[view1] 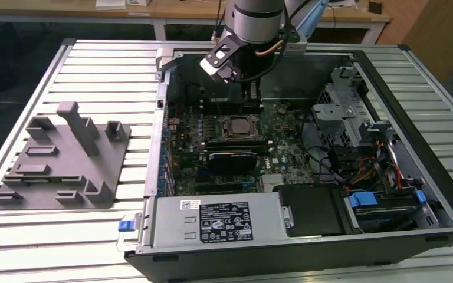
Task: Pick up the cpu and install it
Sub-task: 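Close the cpu cover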
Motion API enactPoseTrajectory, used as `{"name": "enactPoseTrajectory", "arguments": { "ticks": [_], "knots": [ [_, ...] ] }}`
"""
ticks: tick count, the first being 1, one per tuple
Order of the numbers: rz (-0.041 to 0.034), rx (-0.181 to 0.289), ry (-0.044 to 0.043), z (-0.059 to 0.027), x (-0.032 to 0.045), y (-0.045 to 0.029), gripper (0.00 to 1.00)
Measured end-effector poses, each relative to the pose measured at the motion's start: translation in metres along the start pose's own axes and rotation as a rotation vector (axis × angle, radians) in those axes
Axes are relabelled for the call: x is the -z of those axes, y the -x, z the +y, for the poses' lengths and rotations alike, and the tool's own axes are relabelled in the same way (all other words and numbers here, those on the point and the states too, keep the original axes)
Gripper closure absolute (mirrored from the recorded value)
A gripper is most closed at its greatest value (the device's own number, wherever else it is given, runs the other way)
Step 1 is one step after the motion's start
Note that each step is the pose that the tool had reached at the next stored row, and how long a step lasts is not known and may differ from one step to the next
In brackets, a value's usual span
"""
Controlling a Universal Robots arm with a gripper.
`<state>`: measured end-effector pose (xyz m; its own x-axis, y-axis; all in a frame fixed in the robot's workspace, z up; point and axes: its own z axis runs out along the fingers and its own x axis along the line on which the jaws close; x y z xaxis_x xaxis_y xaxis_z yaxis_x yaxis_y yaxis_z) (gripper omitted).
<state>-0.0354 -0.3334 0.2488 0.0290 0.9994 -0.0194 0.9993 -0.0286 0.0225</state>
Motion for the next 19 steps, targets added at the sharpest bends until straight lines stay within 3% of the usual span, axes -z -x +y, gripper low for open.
{"name": "enactPoseTrajectory", "arguments": {
  "ticks": [2, 19],
  "knots": [
    [-0.0002, 0.000, -0.0055, 0.0000, 0.0000, 0.0000, 0.89],
    [-0.0002, 0.000, -0.0068, -0.0011, -0.0034, 0.0007, 0.89]
  ]
}}
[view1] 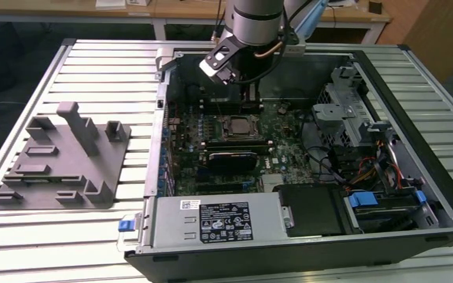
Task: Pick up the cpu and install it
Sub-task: 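Close the cpu cover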
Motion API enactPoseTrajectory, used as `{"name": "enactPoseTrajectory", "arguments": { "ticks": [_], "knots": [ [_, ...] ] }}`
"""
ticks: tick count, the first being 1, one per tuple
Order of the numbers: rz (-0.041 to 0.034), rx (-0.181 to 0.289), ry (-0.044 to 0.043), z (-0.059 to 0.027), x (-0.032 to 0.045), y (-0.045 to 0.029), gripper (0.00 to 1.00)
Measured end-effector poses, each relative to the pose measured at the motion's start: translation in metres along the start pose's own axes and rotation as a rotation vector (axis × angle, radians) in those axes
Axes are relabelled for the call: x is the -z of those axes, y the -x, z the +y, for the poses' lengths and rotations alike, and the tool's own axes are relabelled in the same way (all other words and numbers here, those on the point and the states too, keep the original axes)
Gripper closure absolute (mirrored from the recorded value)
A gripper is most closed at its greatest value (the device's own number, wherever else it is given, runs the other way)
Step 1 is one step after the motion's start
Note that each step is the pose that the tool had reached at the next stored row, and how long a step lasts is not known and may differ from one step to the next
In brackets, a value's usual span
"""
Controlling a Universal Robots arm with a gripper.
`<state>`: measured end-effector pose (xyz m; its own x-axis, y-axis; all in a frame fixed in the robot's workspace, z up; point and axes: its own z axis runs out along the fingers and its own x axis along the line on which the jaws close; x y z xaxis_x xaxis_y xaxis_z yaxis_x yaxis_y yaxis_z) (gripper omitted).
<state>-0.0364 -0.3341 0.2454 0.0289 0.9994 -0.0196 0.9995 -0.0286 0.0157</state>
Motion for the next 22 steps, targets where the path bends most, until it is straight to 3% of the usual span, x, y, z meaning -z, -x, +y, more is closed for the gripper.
{"name": "enactPoseTrajectory", "arguments": {
  "ticks": [13, 17, 22],
  "knots": [
    [0.0001, 0.001, 0.0000, 0.0000, -0.0013, 0.0001, 0.89],
    [0.0008, 0.045, 0.0009, 0.0000, -0.0014, 0.0001, 0.89],
    [0.0022, 0.132, 0.0026, 0.0000, -0.0014, 0.0001, 0.89]
  ]
}}
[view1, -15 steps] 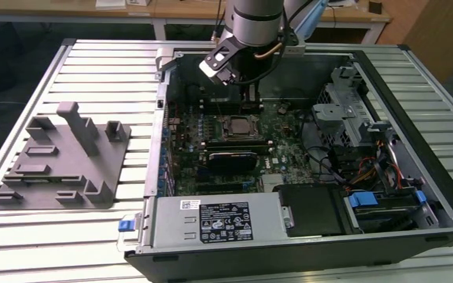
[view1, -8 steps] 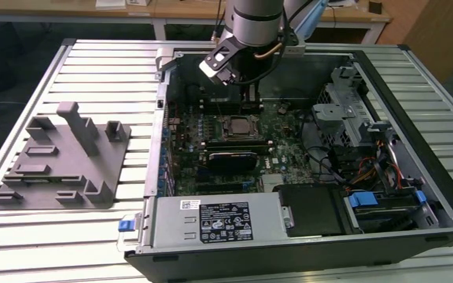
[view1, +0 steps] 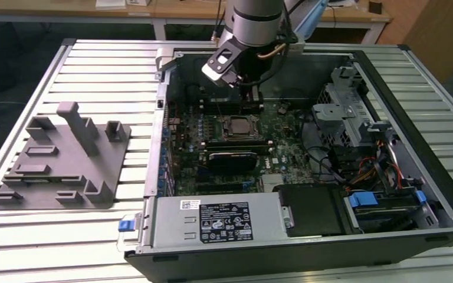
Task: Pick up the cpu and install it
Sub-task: 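Close the cpu cover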
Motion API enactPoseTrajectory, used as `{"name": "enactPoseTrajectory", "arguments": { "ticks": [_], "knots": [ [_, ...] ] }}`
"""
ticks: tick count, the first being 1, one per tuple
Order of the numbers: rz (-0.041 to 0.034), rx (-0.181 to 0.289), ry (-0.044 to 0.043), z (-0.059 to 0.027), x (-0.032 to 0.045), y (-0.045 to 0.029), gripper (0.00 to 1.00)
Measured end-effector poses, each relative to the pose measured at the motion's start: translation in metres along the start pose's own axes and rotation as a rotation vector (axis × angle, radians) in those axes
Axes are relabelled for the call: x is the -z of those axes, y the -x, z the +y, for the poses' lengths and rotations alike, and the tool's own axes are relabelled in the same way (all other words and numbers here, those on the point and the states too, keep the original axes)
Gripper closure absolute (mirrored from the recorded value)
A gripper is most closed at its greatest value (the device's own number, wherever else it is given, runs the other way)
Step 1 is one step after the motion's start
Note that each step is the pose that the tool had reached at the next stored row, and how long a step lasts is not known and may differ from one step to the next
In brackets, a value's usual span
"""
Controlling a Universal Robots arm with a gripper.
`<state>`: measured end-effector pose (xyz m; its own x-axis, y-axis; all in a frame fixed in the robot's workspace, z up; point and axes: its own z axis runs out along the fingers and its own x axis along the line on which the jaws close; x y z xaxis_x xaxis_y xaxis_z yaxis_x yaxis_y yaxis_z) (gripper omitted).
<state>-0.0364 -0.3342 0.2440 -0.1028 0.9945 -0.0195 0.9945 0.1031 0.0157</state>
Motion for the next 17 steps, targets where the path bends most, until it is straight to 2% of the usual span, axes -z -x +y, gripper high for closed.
{"name": "enactPoseTrajectory", "arguments": {
  "ticks": [17],
  "knots": [
    [0.0047, 0.312, 0.0060, 0.0000, -0.0002, 0.0000, 0.89]
  ]
}}
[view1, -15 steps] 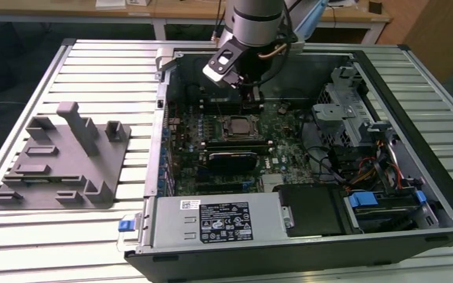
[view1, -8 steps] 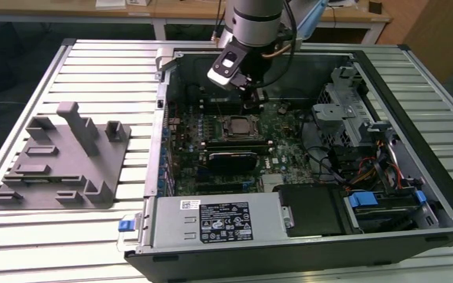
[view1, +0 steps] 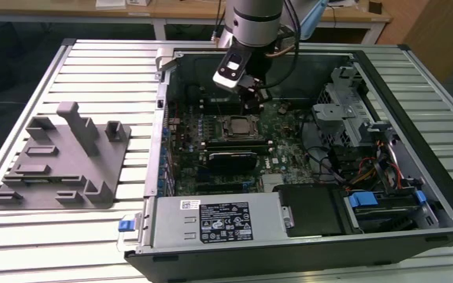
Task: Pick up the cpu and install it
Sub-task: 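Close the cpu cover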
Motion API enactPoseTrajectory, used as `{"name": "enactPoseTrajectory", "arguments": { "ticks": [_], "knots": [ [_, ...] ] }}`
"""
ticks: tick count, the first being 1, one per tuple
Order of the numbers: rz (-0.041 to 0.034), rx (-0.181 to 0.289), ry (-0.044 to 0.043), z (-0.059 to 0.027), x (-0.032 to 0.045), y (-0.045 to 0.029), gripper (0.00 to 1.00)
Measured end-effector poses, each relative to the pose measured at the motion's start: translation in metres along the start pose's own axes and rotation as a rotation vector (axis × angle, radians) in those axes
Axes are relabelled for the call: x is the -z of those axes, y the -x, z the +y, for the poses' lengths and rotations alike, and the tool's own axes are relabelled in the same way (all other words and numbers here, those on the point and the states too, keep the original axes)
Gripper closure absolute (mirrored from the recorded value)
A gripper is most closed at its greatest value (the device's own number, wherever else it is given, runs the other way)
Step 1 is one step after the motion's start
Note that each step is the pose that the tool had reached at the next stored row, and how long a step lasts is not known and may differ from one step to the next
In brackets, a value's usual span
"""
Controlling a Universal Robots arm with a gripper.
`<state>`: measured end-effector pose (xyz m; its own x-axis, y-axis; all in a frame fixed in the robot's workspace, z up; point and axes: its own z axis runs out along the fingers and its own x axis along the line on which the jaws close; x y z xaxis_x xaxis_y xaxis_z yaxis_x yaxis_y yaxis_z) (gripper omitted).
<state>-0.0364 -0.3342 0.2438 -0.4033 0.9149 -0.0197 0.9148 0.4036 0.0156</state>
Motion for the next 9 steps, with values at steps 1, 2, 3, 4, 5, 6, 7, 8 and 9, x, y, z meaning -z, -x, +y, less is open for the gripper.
{"name": "enactPoseTrajectory", "arguments": {
  "ticks": [1, 2, 3, 4, 5, 6, 7, 8, 9],
  "knots": [
    [0.0003, 0.018, 0.0004, 0.0000, 0.0000, 0.0000, 0.89],
    [0.0005, 0.037, 0.0007, 0.0000, 0.0000, 0.0000, 0.89],
    [0.0006, 0.056, 0.0010, 0.0000, 0.0000, 0.0000, 0.89],
    [0.0008, 0.072, 0.0013, 0.0000, 0.0000, 0.0000, 0.89],
    [0.0010, 0.092, 0.0016, 0.0000, 0.0000, 0.0000, 0.89],
    [0.0013, 0.109, 0.0020, 0.0000, -0.0001, 0.0000, 0.89],
    [0.0014, 0.128, 0.0023, 0.0000, -0.0001, 0.0000, 0.89],
    [0.0016, 0.146, 0.0026, 0.0000, -0.0001, 0.0000, 0.89],
    [0.0018, 0.164, 0.0030, 0.0000, -0.0001, 0.0000, 0.89]
  ]
}}
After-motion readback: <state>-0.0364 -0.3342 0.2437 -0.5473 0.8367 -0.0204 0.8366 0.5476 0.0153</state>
